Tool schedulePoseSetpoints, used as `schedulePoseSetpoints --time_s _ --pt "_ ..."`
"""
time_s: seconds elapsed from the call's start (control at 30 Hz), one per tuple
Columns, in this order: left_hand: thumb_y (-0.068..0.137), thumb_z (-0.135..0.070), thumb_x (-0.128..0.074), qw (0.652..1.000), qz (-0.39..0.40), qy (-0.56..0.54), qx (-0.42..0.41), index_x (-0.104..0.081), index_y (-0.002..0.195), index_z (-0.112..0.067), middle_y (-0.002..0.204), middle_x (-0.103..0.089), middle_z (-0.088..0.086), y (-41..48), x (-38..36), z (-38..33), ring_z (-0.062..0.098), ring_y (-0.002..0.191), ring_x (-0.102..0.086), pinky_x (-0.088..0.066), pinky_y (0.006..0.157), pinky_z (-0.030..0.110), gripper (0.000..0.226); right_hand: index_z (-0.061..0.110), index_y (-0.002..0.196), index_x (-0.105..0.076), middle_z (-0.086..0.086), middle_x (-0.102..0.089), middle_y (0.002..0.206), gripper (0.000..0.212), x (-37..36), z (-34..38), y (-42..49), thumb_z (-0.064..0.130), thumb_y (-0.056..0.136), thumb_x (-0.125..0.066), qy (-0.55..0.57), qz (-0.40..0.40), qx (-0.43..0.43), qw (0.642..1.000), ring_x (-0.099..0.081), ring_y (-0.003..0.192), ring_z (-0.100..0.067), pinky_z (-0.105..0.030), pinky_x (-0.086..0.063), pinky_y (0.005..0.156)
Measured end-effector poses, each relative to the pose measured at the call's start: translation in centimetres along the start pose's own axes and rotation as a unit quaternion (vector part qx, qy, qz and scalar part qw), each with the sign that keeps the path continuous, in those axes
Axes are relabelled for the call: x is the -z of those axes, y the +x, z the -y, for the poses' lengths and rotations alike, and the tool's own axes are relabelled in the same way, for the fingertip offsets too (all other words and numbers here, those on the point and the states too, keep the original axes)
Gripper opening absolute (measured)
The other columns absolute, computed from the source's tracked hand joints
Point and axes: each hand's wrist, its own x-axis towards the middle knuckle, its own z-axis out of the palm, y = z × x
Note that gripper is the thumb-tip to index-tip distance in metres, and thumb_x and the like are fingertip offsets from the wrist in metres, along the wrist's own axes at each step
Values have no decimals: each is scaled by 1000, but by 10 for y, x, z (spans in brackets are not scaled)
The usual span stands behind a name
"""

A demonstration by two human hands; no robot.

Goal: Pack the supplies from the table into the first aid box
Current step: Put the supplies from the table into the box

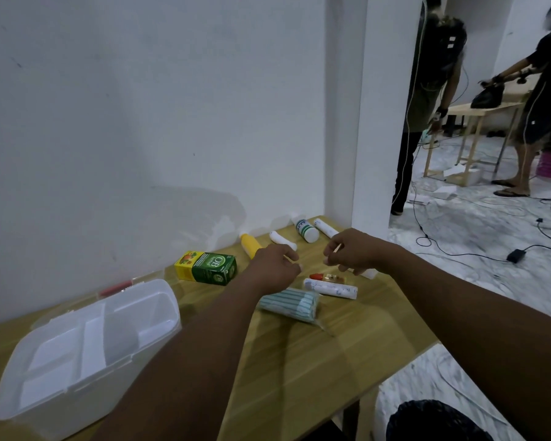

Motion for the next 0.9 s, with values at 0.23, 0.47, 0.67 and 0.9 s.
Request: schedulePoseSetpoints --time_s 0.23,0.47,0.67,0.9 --pt "89 -31 -67 1000 11 11 -12 -69 114 -22 109 -71 1 13 -18 -13 16 104 -63 -47 92 27 27 10 106 -70 -12 -72 102 22 12 -19 0 24 88 -70 8 -18 -16 1000 -73 96 -27 -34 -58 69" --pt "88 -32 -68 1000 1 24 -4 -68 113 -21 109 -70 2 12 2 1 14 97 -62 -45 87 25 27 11 102 -71 -11 -71 98 18 0 -2 16 21 87 -70 0 -6 -3 1000 -70 83 -22 -35 -58 71" --pt "86 -37 -70 995 -79 45 34 -71 109 -24 102 -70 1 5 77 37 17 90 -65 -44 73 23 26 13 102 -73 -10 -72 102 21 -45 64 44 24 85 -72 -27 19 86 996 -70 91 -29 -40 -61 73" --pt "87 -36 -69 985 -137 58 83 -70 114 -21 104 -71 1 -14 137 95 17 97 -65 -43 75 22 31 15 117 -67 -6 -61 126 34 -113 137 80 25 84 -70 -99 18 180 978 -57 112 -23 -27 -43 83"
